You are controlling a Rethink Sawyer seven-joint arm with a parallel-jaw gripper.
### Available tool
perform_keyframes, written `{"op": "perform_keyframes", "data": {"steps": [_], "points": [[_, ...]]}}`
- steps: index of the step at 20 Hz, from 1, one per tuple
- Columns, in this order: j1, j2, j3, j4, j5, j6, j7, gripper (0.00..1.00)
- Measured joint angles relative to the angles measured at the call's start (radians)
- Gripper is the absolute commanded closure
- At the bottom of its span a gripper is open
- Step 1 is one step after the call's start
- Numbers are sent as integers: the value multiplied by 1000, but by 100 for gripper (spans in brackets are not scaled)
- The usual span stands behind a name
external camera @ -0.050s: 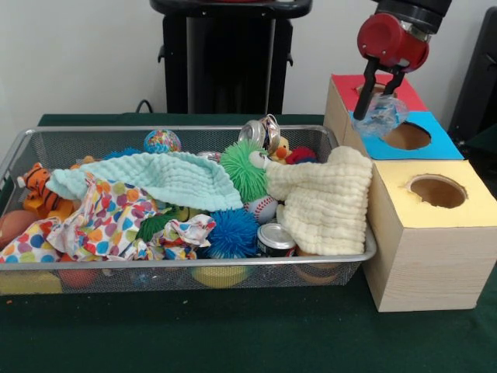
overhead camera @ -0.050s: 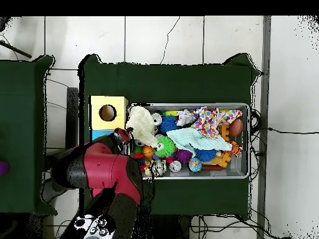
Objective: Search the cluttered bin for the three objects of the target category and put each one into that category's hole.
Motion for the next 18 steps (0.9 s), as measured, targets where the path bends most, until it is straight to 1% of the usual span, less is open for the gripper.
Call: {"op": "perform_keyframes", "data": {"steps": [6,18], "points": [[12,0,0,0,-1,0,0,0],[11,0,0,1,-1,-4,0,0]]}}
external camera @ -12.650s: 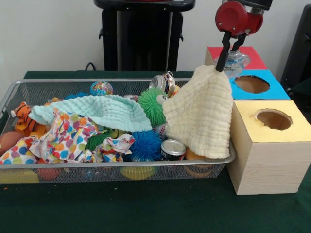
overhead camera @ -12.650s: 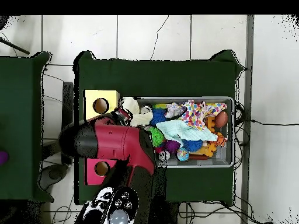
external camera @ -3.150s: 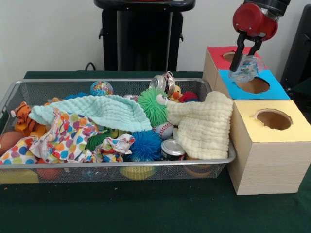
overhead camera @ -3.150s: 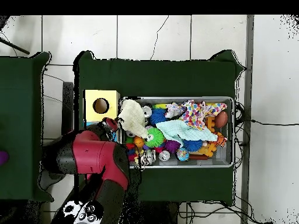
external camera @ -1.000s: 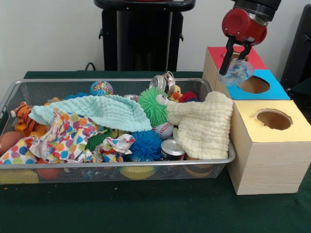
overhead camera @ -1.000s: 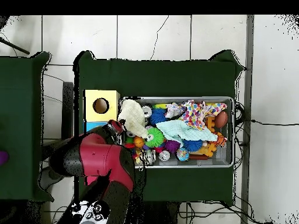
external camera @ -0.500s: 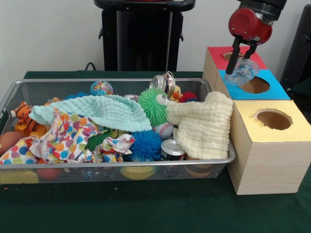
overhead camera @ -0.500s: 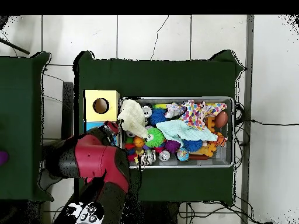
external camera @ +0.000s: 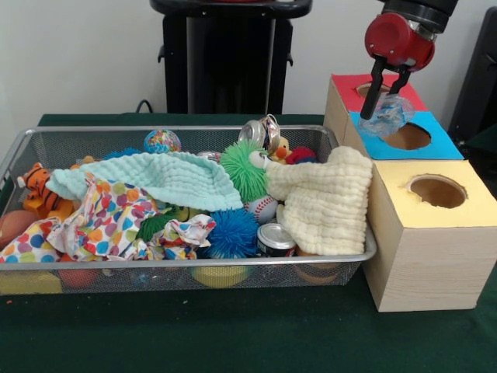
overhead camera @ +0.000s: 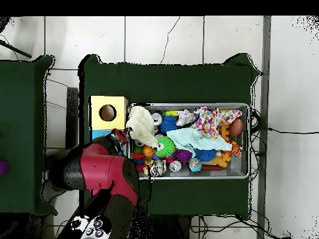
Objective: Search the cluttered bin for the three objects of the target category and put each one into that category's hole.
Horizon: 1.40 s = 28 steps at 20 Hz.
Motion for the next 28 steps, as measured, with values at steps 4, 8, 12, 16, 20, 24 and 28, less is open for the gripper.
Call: {"op": "perform_keyframes", "data": {"steps": [4,8,12,16,20,24,28], "points": [[-4,0,0,2,0,-10,0,0],[-5,0,0,3,0,-12,0,0],[-5,0,0,3,0,-12,0,0],[-5,0,0,3,0,-12,0,100],[-5,0,0,3,1,-12,0,100],[-5,0,0,3,1,-12,0,100],[-5,0,0,3,0,-13,0,100]]}}
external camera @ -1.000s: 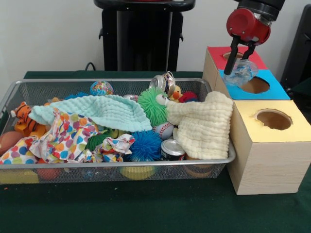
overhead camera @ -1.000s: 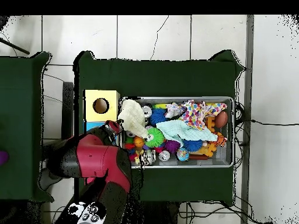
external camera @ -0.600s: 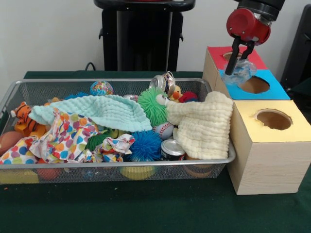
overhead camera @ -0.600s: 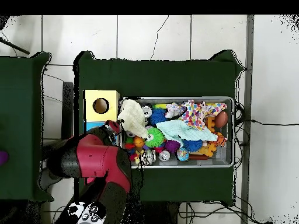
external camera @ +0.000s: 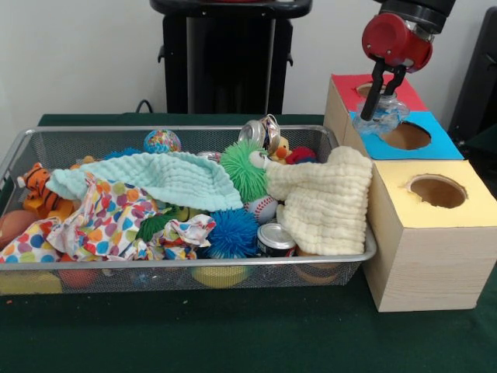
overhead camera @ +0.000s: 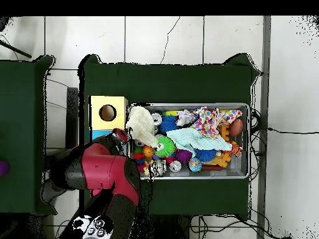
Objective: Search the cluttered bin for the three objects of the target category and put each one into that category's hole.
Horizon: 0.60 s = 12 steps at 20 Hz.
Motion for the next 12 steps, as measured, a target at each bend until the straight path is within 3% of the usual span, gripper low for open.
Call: {"op": "perform_keyframes", "data": {"steps": [12], "points": [[10,8,0,0,0,-17,0,100]]}}
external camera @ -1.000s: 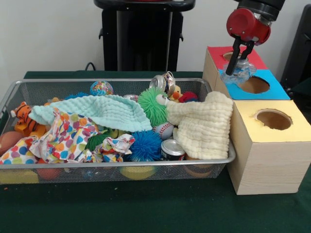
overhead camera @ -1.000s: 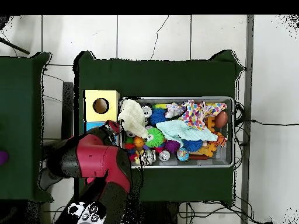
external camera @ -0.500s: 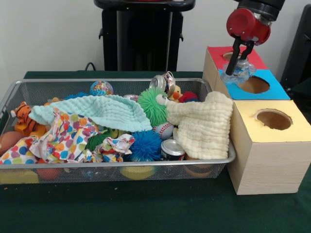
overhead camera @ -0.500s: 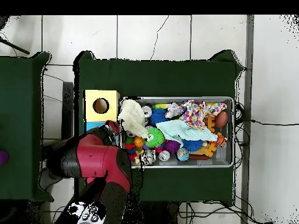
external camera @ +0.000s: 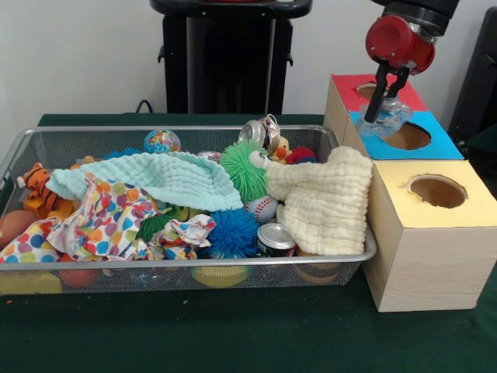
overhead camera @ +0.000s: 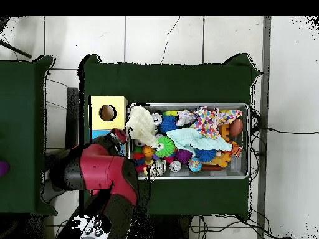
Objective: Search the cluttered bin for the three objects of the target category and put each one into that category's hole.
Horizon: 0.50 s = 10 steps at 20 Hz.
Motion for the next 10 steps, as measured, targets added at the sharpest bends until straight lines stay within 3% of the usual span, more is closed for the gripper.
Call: {"op": "perform_keyframes", "data": {"steps": [10], "points": [[39,32,-12,0,5,-10,6,100]]}}
